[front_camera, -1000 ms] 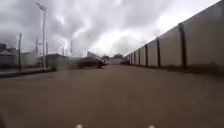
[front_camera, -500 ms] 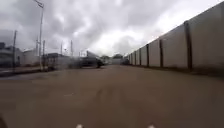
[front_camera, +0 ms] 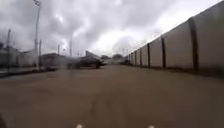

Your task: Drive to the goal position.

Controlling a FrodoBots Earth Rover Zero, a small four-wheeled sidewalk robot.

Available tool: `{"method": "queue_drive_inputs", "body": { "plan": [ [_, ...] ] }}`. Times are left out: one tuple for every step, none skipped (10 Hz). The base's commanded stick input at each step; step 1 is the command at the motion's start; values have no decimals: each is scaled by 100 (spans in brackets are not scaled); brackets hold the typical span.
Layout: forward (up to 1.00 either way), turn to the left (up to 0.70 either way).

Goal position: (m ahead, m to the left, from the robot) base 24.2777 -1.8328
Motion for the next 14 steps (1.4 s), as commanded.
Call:
{"method": "queue_drive_inputs", "body": {
  "plan": [
    [100, 2],
    [100, 2],
    [100, 2],
    [100, 2],
    [100, 2],
    [100, 2],
    [100, 2],
    [100, 2],
    [100, 2],
    [100, 2],
    [100, 2],
    [100, 2],
    [100, 2],
    [100, 2]
  ]
}}
